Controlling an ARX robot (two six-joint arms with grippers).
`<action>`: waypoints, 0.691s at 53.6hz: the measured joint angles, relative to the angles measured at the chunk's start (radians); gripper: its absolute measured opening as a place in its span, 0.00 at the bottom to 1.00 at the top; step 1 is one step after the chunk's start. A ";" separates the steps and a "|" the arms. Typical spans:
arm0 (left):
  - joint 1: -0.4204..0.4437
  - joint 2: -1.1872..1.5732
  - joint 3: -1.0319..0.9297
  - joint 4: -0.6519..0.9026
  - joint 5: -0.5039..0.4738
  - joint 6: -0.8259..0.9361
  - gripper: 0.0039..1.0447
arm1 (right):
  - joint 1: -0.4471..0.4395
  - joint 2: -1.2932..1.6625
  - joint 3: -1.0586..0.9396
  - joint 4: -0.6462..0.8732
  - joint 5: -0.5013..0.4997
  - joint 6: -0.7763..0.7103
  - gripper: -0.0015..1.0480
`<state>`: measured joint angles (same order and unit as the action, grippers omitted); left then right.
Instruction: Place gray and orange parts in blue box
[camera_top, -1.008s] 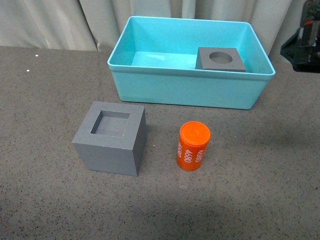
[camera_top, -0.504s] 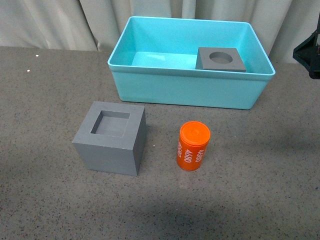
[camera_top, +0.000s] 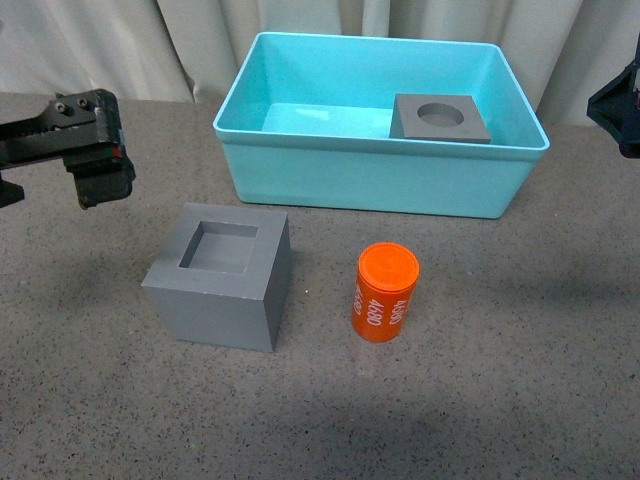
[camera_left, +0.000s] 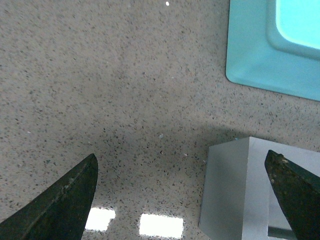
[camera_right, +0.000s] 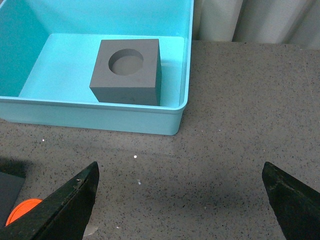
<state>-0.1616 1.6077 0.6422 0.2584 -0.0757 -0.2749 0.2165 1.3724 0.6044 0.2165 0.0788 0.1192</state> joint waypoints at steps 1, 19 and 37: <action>-0.003 0.009 0.005 -0.003 0.004 0.000 0.94 | 0.000 0.000 0.000 0.000 0.000 0.000 0.91; -0.089 0.125 0.071 -0.031 0.070 0.041 0.94 | 0.000 0.000 0.000 0.000 0.000 0.000 0.91; -0.090 0.196 0.119 -0.093 0.056 0.079 0.94 | 0.000 0.000 0.000 0.000 0.000 0.000 0.91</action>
<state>-0.2520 1.8042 0.7612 0.1654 -0.0193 -0.1955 0.2165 1.3724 0.6044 0.2165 0.0788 0.1192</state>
